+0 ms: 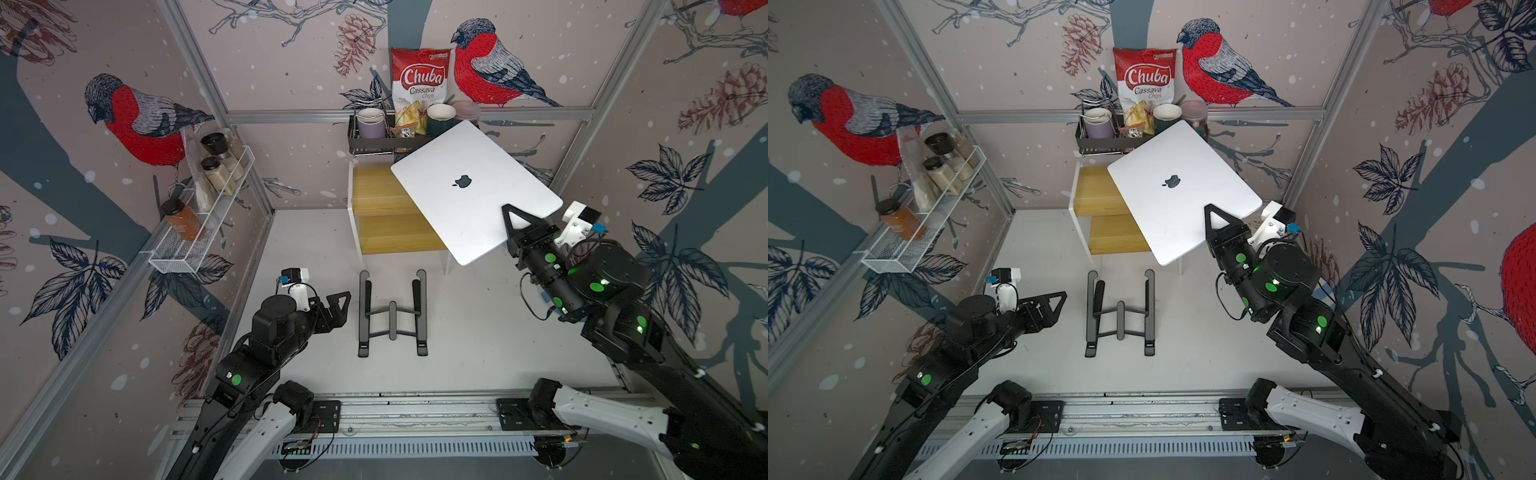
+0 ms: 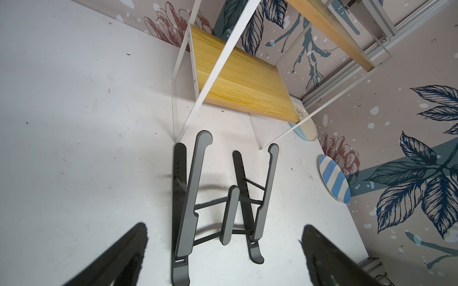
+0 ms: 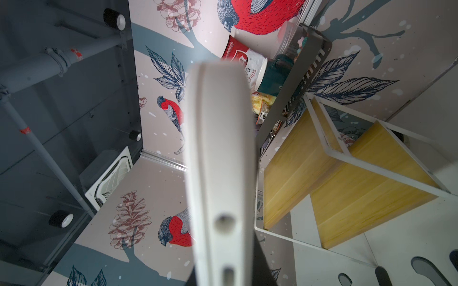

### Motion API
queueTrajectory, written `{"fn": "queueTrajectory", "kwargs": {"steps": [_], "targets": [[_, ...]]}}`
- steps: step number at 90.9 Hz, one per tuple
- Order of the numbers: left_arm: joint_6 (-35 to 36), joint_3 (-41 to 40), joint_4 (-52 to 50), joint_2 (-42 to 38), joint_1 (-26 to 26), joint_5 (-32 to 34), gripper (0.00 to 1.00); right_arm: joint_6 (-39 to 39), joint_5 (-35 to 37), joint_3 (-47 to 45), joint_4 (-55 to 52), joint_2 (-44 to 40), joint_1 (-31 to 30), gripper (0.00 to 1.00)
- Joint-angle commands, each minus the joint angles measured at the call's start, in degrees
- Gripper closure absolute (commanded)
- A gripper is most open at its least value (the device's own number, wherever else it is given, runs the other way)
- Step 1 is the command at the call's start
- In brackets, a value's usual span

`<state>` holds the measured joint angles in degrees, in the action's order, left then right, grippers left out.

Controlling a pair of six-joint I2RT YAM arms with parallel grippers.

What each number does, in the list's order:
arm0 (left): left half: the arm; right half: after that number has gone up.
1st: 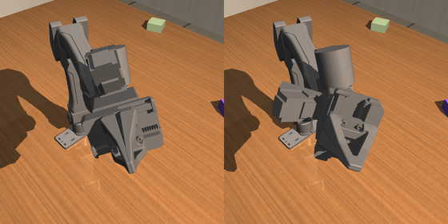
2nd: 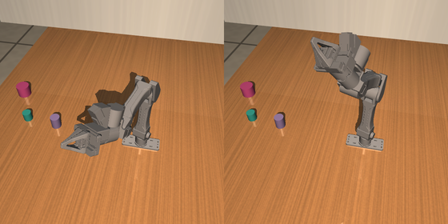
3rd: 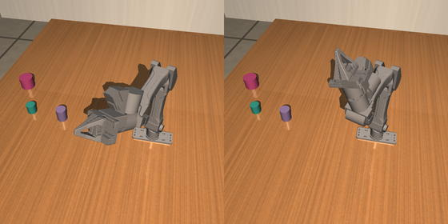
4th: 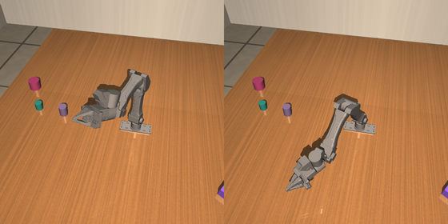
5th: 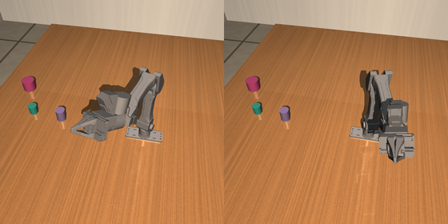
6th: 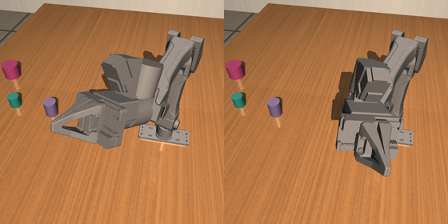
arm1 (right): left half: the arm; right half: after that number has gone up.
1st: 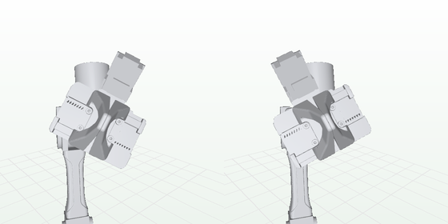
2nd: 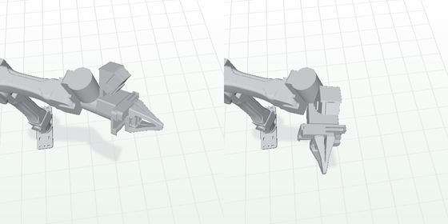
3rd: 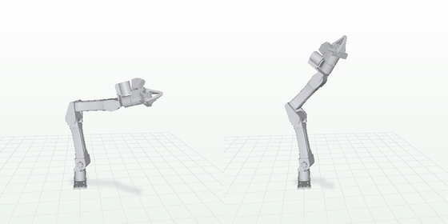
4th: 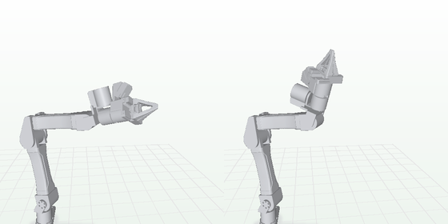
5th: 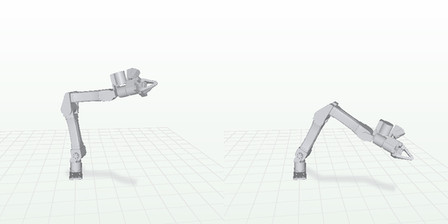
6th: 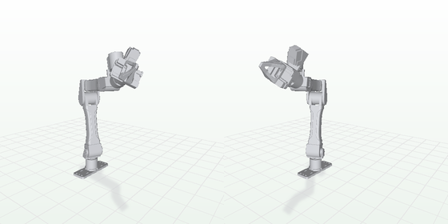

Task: Close the laptop lid and set it aside
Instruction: Place the laptop on the shelf.

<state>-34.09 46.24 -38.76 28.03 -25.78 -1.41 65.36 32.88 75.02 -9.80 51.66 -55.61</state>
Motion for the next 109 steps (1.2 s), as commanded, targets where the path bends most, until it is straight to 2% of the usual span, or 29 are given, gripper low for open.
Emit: {"fn": "queueTrajectory", "kwargs": {"steps": [1,29,64,85,100,109], "targets": [[0.18,-0.72,0.67,-0.98,-0.06,0.77,0.04,3.21,9.46,-0.11,14.4,0.54,-2.1,1.0],[-0.8,-4.37,1.21,-5.21,-0.07,4.49,0.04,7.52,20.2,2.19,16.63,6.34,-5.67,1.0],[-1.49,-4.37,-0.68,-8.12,-0.06,5.38,0.04,11.83,24.15,2.2,19.99,10.41,-8.1,1.0],[-1.36,-3.93,-1.15,-8.58,-0.06,5.35,0.04,20.56,30.65,3.24,15.99,13.38,-9.75,1.0],[-1.46,-3.99,-0.88,-9.02,-0.06,5.59,0.04,22.8,37.87,4.76,13.07,15.27,-12.18,1.0],[-1.39,-3.98,-0.65,-8.86,-0.06,4.69,0.03,21.36,38.46,5.11,14.74,16.63,-12.3,1.0]]}}
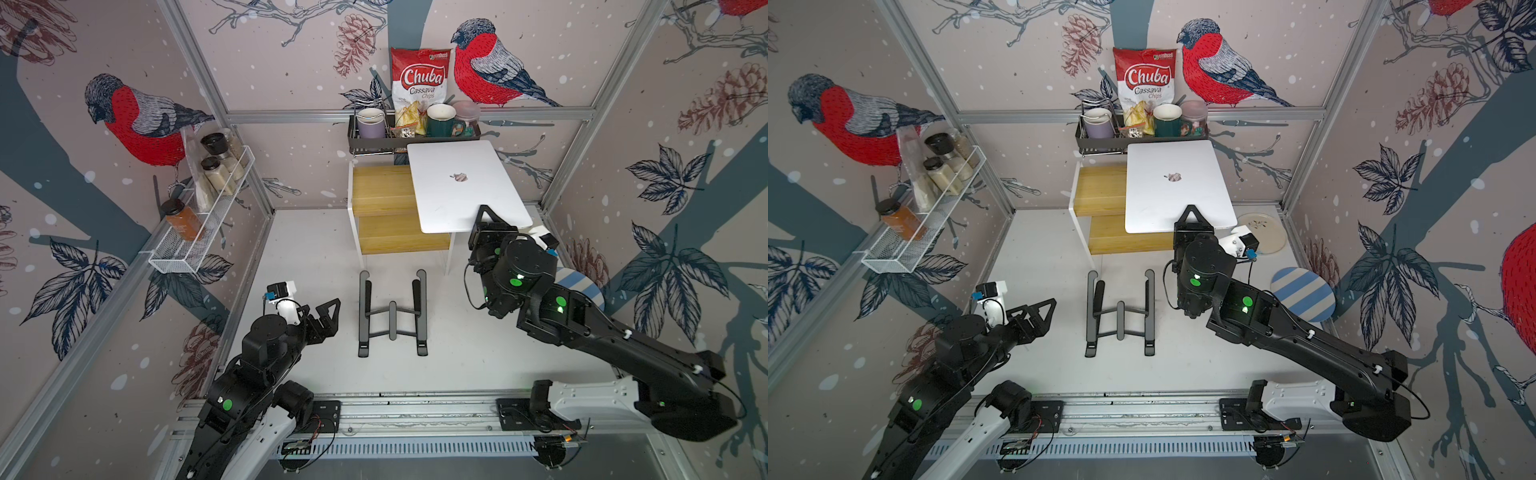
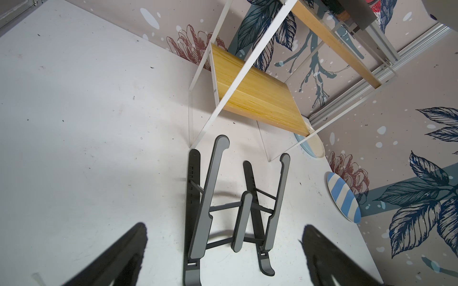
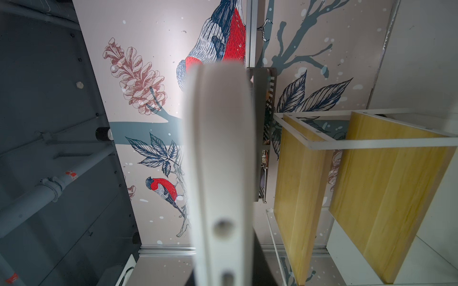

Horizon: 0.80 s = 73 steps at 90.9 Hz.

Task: Close the laptop lid and set it aside
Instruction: Place the laptop on the shelf.

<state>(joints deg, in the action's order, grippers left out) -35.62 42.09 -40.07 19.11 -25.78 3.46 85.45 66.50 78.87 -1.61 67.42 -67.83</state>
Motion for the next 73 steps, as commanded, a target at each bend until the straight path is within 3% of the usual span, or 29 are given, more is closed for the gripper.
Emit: {"fn": "queueTrajectory", "kwargs": {"steps": [1,25,53,73], "targets": [[0.17,0.14,0.68,0.1,-0.06,-0.24,0.04,1.02,4.86,1.41,6.62,1.14,-0.05,1.0],[0.2,0.02,1.21,0.92,-0.06,-0.34,0.04,2.95,2.18,6.07,2.44,8.92,0.19,1.0],[0.71,-0.42,2.22,1.54,-0.07,-0.93,0.04,7.51,-6.34,9.19,-0.14,15.22,3.52,1.0],[1.02,-0.6,2.54,1.6,-0.07,-0.88,0.04,9.5,-7.34,12.26,-3.49,19.0,3.75,1.0]]}}
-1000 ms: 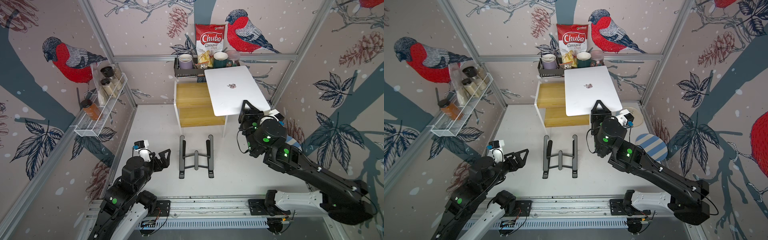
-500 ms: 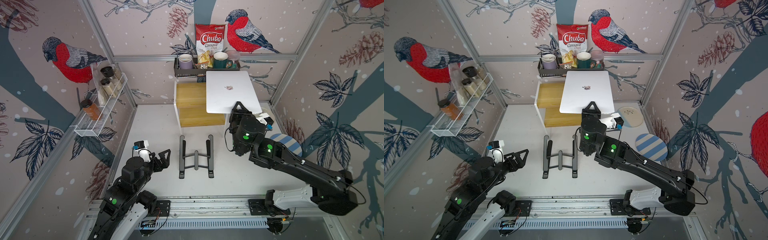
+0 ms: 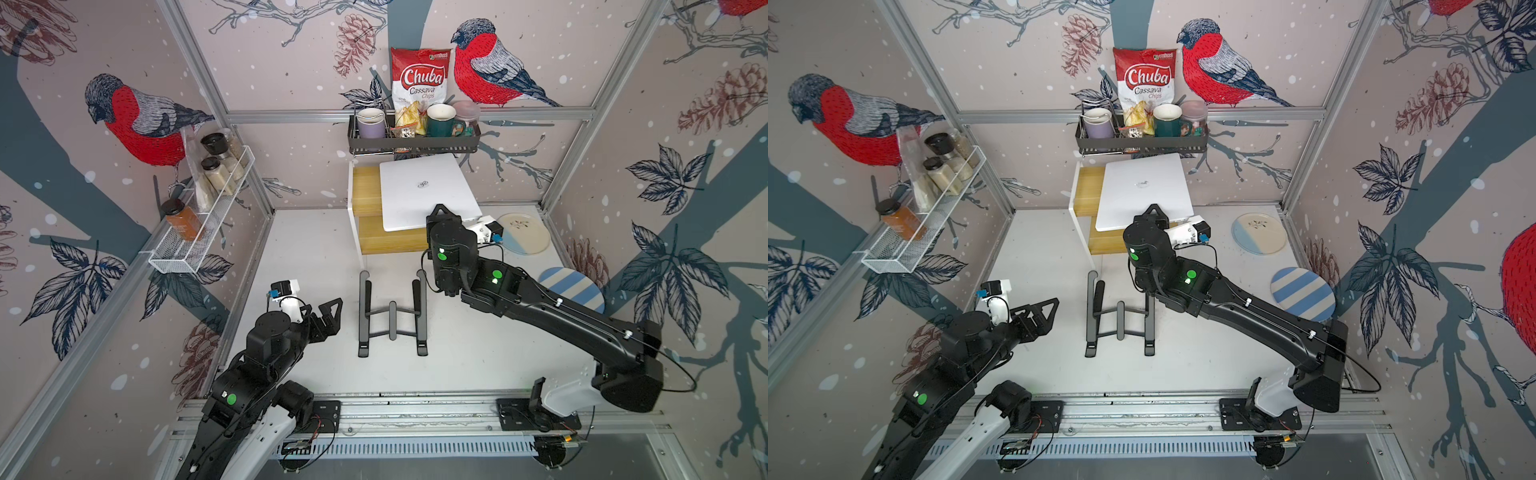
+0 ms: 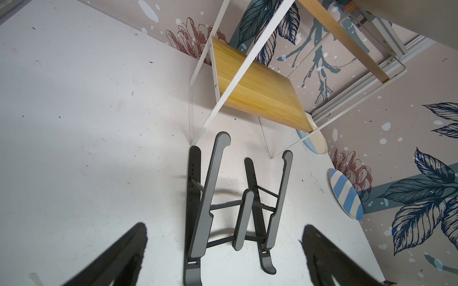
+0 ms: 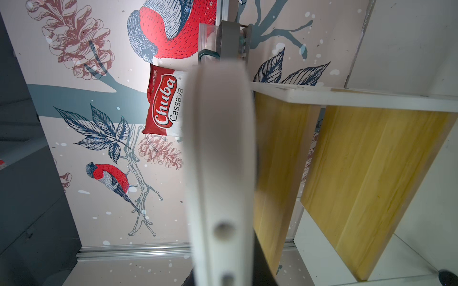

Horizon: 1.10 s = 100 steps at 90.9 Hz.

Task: Close the laptop lid and set it aside
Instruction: Place the laptop on the shelf.

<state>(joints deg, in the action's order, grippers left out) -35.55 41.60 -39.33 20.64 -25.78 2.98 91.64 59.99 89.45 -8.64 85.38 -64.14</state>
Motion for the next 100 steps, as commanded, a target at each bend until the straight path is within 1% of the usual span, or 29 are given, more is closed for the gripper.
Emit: {"fn": "queueTrajectory", "kwargs": {"steps": [1,31,44,52,60,72,86,100], "targets": [[0.89,-0.12,1.8,0.04,-0.06,-0.38,0.04,3.61,-0.83,1.73,3.41,1.16,0.15,1.0],[1.1,-0.47,1.65,0.0,-0.06,0.19,0.04,7.02,-0.91,4.15,1.44,5.44,1.66,1.0],[1.19,-0.64,1.66,0.06,-0.07,0.49,0.04,8.77,-2.59,4.53,0.72,7.14,2.49,1.0],[1.36,-0.66,1.63,-0.07,-0.07,0.74,0.03,9.81,-3.74,4.43,-0.13,7.98,2.91,0.94],[1.42,-0.76,1.67,-0.11,-0.06,0.88,0.03,10.72,-4.63,4.21,-0.89,8.7,3.33,0.85],[1.45,-0.92,1.69,-0.09,-0.1,1.23,0.04,11.11,-5.19,3.6,-2.13,9.14,3.41,0.8],[1.62,-1.05,1.7,-0.09,-0.1,1.48,0.03,11.75,-6.24,1.83,-2.79,8.77,3.71,0.68],[1.8,-1.14,1.56,0.01,-0.06,1.59,0.03,11.76,-7.99,0.79,-3.22,8.69,3.76,0.64]]}}
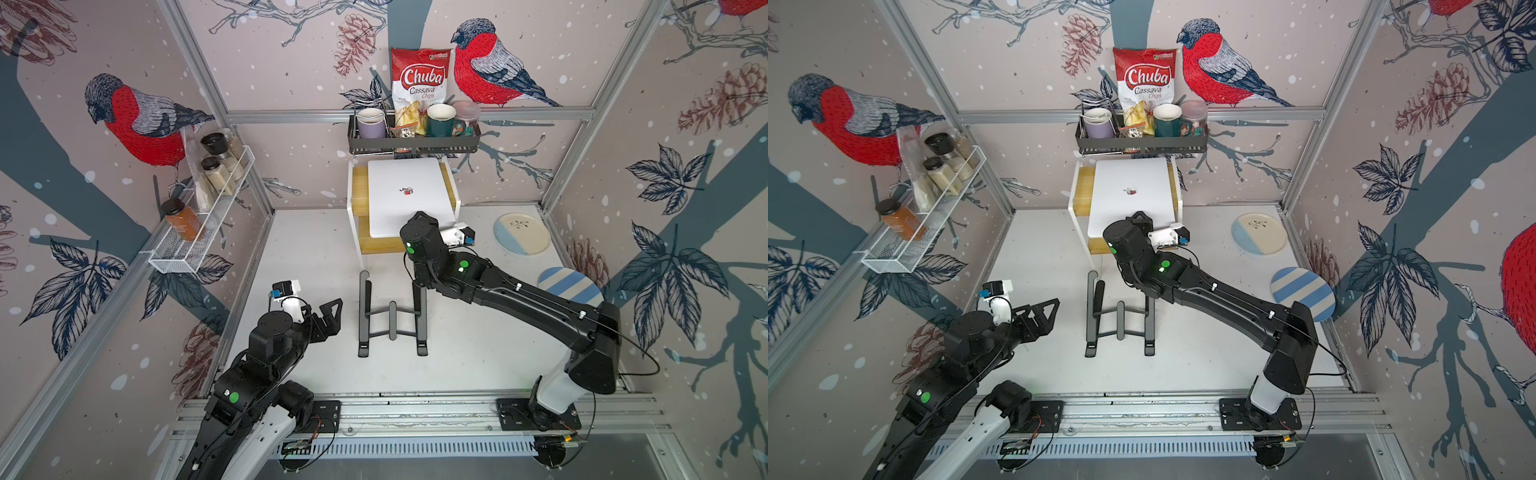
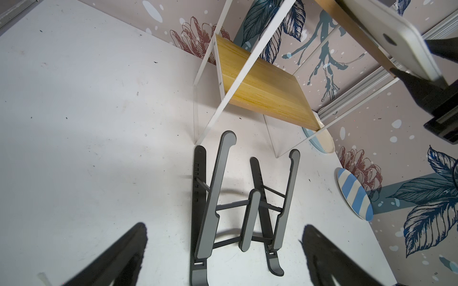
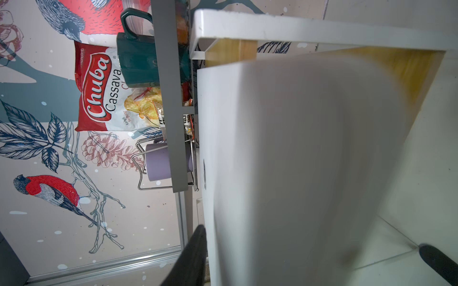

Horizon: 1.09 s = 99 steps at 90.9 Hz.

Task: Close the laptop lid and set it aside
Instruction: Place the laptop on the shelf.

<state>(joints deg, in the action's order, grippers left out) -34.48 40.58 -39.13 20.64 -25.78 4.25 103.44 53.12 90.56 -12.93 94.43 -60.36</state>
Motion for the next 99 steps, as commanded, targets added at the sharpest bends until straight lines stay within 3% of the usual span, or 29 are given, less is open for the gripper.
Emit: {"fn": "queueTrajectory", "kwargs": {"steps": [1,99], "targets": [[0.73,-0.08,1.35,0.06,-0.06,0.32,0.04,0.03,-1.07,-0.4,0.93,-0.37,-0.02,0.64],[1.34,0.2,0.22,1.07,-0.07,2.85,0.04,-4.06,-8.48,1.83,2.43,4.15,4.21,0.31]]}}
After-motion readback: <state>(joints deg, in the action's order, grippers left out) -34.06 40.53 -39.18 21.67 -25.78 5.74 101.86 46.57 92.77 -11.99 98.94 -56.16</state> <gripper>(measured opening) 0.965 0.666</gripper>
